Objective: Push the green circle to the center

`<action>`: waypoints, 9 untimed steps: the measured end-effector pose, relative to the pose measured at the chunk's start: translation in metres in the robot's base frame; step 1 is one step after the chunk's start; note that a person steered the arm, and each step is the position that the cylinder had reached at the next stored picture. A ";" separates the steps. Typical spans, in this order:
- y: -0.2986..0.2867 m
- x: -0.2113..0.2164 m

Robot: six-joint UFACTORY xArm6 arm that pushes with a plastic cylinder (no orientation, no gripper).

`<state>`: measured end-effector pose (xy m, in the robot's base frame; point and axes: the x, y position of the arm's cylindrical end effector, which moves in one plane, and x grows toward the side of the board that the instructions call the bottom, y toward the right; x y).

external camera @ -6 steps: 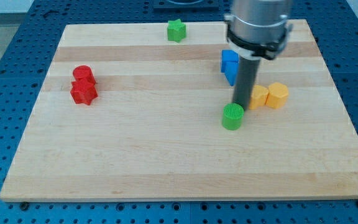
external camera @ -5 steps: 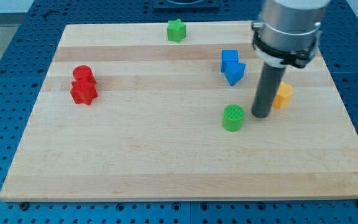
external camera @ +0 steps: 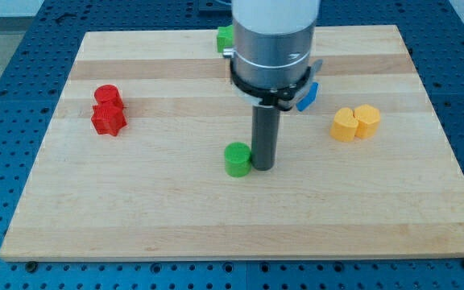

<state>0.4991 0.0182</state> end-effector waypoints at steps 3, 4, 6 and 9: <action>-0.067 -0.003; -0.075 -0.024; -0.090 0.003; -0.127 0.023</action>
<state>0.5220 -0.1093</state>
